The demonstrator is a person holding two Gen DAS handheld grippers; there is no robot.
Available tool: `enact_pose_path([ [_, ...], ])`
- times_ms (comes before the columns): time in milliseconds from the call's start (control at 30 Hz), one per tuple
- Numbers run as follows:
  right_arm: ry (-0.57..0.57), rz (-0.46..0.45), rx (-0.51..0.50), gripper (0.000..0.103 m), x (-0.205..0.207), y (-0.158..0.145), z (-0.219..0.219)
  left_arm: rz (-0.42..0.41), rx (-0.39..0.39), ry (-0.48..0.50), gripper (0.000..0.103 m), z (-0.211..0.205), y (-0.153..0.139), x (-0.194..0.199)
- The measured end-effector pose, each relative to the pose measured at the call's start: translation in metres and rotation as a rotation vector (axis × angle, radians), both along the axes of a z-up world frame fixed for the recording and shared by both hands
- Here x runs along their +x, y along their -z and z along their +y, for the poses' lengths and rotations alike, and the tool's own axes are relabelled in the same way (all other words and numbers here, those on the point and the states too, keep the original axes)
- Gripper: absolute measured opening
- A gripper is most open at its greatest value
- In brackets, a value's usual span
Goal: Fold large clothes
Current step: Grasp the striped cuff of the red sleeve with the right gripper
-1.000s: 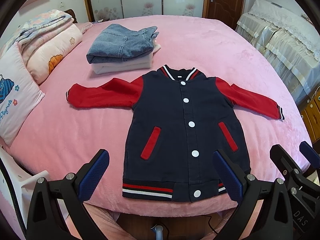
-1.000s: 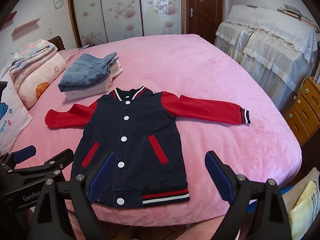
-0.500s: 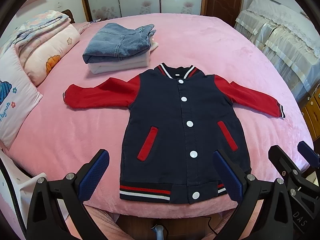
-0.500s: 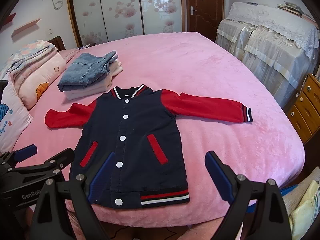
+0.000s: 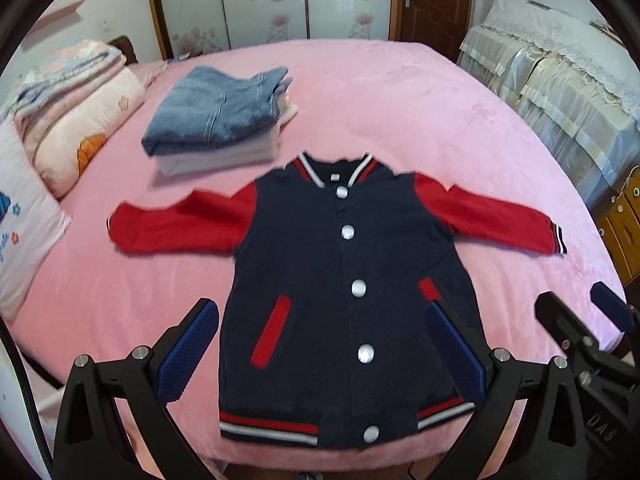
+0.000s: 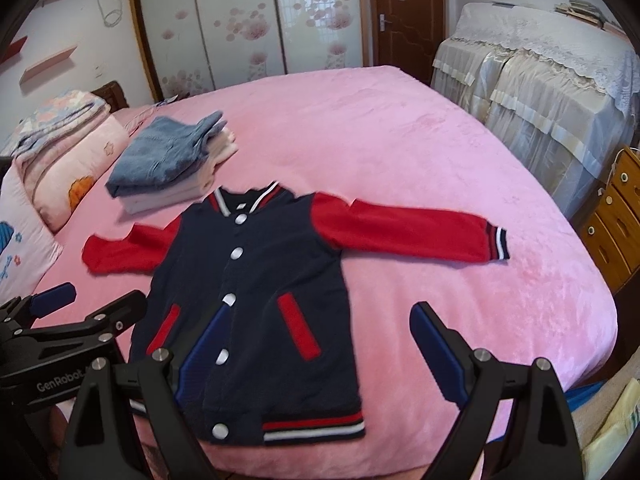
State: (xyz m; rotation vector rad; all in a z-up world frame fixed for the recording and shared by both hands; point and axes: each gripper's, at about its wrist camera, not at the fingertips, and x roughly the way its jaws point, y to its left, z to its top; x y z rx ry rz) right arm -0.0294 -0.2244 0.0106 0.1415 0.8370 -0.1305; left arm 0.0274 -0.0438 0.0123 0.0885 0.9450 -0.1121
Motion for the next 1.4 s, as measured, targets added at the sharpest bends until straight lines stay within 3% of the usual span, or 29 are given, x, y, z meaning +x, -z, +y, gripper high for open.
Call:
enact_pose_path([
  [133,0.042,-0.032,0.001,0.091,0.011,-0.009,-0.025,-0.044,-0.017,0.057,0.102,-0.017,-0.009,0.019],
  [267,0.117,-0.060,-0.009,0.091,0.021,-0.015,-0.060,-0.093,-0.084,0.103,0.102,-0.031,-0.017,0.040],
  [400,0.205,-0.051,-0.018,0.091,0.034,-0.006,-0.101,-0.081,-0.198,0.137,0.102,-0.043,-0.016,0.070],
  [500,0.266,-0.028,0.017,0.091,0.042,0.009,-0.136,-0.074,-0.157,0.125,0.102,-0.059,-0.007,0.094],
  [600,0.318,0.000,0.058,0.084,0.049,0.030,-0.167,-0.079,-0.106,0.122,0.102,-0.077,0.008,0.112],
  [767,0.369,0.052,0.159,0.072,0.059,0.074,-0.209,-0.071,-0.084,0.132,0.102,-0.105,0.043,0.136],
  [1033,0.449,0.127,0.289,0.064,0.070,0.132,-0.245,0.101,-0.043,0.101,0.097,-0.143,0.115,0.171],
  [1200,0.502,0.104,0.416,0.061,0.067,0.151,-0.266,0.147,-0.055,0.133,0.097,-0.161,0.138,0.173],
  [1300,0.524,0.079,0.460,0.055,0.067,0.158,-0.275,0.148,-0.055,0.162,0.097,-0.176,0.142,0.175],
  [1400,0.524,0.066,0.486,0.041,0.073,0.161,-0.280,0.148,-0.044,0.180,0.097,-0.189,0.147,0.177],
])
